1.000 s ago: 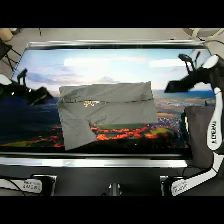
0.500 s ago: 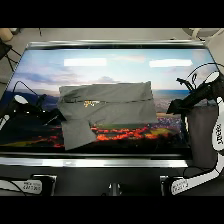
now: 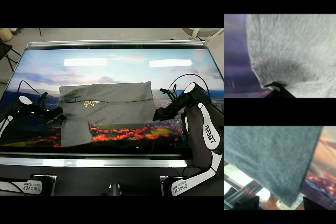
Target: Fold the shirts.
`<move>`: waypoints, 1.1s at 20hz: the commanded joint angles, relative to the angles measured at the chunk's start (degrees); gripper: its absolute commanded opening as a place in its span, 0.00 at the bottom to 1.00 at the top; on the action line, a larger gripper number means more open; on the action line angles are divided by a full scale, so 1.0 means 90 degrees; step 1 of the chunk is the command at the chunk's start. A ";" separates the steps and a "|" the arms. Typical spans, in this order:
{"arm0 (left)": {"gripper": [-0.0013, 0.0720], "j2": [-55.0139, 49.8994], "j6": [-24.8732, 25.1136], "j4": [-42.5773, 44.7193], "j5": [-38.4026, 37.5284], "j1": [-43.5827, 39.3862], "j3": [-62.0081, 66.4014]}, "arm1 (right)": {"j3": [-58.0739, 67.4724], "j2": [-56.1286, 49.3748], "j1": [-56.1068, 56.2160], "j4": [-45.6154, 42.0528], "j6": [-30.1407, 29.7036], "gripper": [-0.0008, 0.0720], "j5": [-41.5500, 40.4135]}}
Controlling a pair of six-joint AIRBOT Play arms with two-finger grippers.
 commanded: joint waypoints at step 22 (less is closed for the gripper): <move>0.04 0.5481 -0.0277 0.0724 0.0702 -0.0017 0.5744 | 0.4109 0.6207 0.0347 -0.2356 0.0219 0.04 -0.0933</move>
